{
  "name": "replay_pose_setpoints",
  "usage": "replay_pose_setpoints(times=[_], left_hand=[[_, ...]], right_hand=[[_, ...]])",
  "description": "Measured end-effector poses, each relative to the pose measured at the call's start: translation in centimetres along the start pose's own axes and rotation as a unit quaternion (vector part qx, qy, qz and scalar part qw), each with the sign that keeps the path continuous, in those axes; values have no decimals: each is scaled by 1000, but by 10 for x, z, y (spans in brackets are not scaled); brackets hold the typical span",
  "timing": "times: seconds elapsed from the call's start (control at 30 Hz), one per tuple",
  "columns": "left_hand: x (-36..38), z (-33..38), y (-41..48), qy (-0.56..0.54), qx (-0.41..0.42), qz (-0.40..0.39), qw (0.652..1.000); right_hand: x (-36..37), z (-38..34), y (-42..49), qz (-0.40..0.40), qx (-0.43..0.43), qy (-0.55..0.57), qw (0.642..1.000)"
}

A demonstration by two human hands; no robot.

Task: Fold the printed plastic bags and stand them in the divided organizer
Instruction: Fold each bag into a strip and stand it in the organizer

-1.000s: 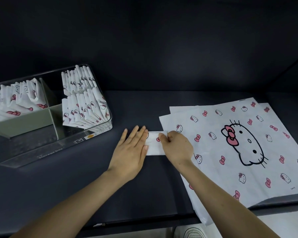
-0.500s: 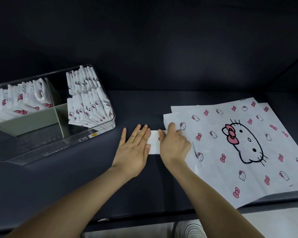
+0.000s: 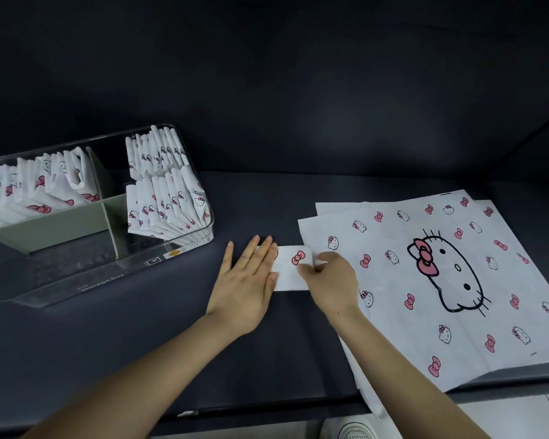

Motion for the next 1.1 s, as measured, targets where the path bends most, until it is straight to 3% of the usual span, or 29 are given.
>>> replay_pose_setpoints(times=[0.13, 0.23, 0.37, 0.47, 0.53, 0.6, 0.7, 0.77, 0.83, 0.97, 1.03, 1.1], left_hand=[[-2, -3, -1, -46, 5, -7, 999], [-17, -4, -1, -218, -91, 28, 971], [-48, -5, -10, -440, -263, 15, 858], [-72, -5, -18, -582, -295, -8, 757], [-89, 0, -22, -642, -285, 12, 712], [-108, 6, -23, -639, -264, 73, 719], [-127, 8, -21, -564, -239, 164, 773], [-136, 3, -20, -535, -235, 214, 783], [-141, -7, -18, -530, -240, 243, 776], [-156, -27, -18, -559, -203, 262, 760], [-163, -35, -20, -584, -173, 270, 745], [-167, -44, -23, -605, -155, 271, 732]], right_hand=[[-3, -7, 4, -43, 16, 48, 998], [-6, -5, -3, -47, -10, 41, 998], [-22, -3, -14, -96, -32, 203, 974], [-43, -13, -21, -161, -42, 277, 946], [-51, -21, -23, -197, -44, 291, 935], [-49, -32, -26, -182, -40, 274, 943], [-42, -52, -34, -1, -85, 127, 988], [-43, -74, -48, 84, -133, 130, 979], [-40, -94, -60, 74, -170, 159, 970], [-25, -121, -64, 72, -257, 20, 963], [-17, -137, -66, 4, -264, 88, 960], [-9, -156, -74, -133, -205, 230, 942]])
Point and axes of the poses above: each hand's wrist, its own y-axis towards the middle knuckle, its own x-axis out of the palm, z = x × y, the point moved 1 cm from there along y, towards the middle knuckle, and after that the axes turned 1 degree about x, right-handed, at the moved point
